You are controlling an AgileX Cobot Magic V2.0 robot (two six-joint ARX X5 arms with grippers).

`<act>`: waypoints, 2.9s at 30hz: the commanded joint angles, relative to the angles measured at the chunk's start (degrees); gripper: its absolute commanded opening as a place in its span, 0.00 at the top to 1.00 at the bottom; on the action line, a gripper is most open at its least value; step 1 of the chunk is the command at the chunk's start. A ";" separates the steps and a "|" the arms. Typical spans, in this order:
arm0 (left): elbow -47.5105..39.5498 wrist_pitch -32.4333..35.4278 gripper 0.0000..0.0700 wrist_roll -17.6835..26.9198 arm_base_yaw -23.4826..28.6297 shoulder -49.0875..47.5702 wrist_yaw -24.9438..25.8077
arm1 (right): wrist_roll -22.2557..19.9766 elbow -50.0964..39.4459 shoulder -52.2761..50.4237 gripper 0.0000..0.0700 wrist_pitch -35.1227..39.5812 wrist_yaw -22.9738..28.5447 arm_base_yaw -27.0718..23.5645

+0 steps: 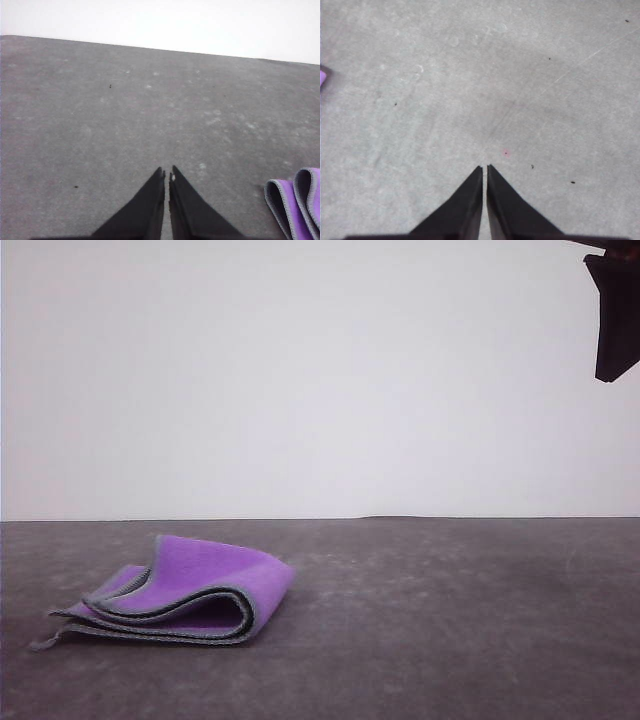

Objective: Fold clothes

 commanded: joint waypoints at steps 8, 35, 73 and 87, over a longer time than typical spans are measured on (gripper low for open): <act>-1.11 -0.34 1.00 -0.01 0.00 -0.02 -0.28 | -4.40 -8.02 -11.34 0.99 20.93 0.06 -3.60; -1.09 -0.37 1.00 -0.01 0.00 -0.02 -0.28 | -1.58 -59.98 -63.68 0.99 40.30 1.55 -13.22; -1.09 -0.39 1.00 0.00 0.00 -0.02 -0.28 | 1.84 -62.01 -66.60 0.99 40.40 1.54 -18.84; -1.09 -0.39 1.00 -0.02 0.00 -0.02 -0.28 | 1.84 -62.01 -66.60 0.99 40.37 1.53 -18.84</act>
